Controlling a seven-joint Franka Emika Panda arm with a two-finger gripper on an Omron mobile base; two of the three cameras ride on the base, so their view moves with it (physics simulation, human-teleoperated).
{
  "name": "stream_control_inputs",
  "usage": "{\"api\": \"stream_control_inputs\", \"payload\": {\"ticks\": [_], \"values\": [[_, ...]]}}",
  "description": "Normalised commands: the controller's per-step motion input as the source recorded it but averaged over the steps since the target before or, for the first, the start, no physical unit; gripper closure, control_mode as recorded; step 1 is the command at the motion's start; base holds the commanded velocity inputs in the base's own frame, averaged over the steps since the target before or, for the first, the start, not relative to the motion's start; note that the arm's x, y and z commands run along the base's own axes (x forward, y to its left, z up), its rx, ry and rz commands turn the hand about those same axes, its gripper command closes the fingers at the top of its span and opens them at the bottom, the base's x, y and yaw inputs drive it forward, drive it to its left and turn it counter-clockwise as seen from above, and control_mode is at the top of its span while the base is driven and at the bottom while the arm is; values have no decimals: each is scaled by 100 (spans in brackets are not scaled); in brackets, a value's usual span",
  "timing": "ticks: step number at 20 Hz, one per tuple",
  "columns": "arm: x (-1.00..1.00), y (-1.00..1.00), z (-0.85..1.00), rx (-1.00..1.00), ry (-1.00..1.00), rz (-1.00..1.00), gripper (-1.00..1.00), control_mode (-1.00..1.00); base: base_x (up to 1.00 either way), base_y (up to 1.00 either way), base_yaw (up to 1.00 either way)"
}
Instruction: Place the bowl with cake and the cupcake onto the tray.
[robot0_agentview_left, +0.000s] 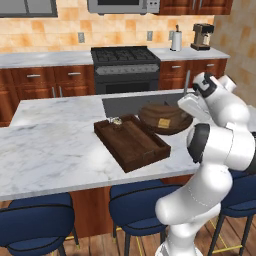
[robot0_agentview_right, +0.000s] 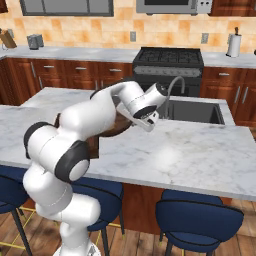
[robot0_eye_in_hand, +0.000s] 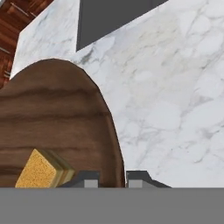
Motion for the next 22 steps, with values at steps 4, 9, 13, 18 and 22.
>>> {"api": "stream_control_inputs", "payload": {"ticks": [4,9,13,18,22], "values": [[-7,47,0,0,0,11,100,-100,0,0,0],[0,51,0,1,0,8,100,-100,0,0,0],[0,48,0,5,0,3,100,-100,0,0,0],[0,42,-5,5,0,2,100,-100,0,0,0],[-4,30,-2,3,0,4,100,-100,0,0,0]]}}
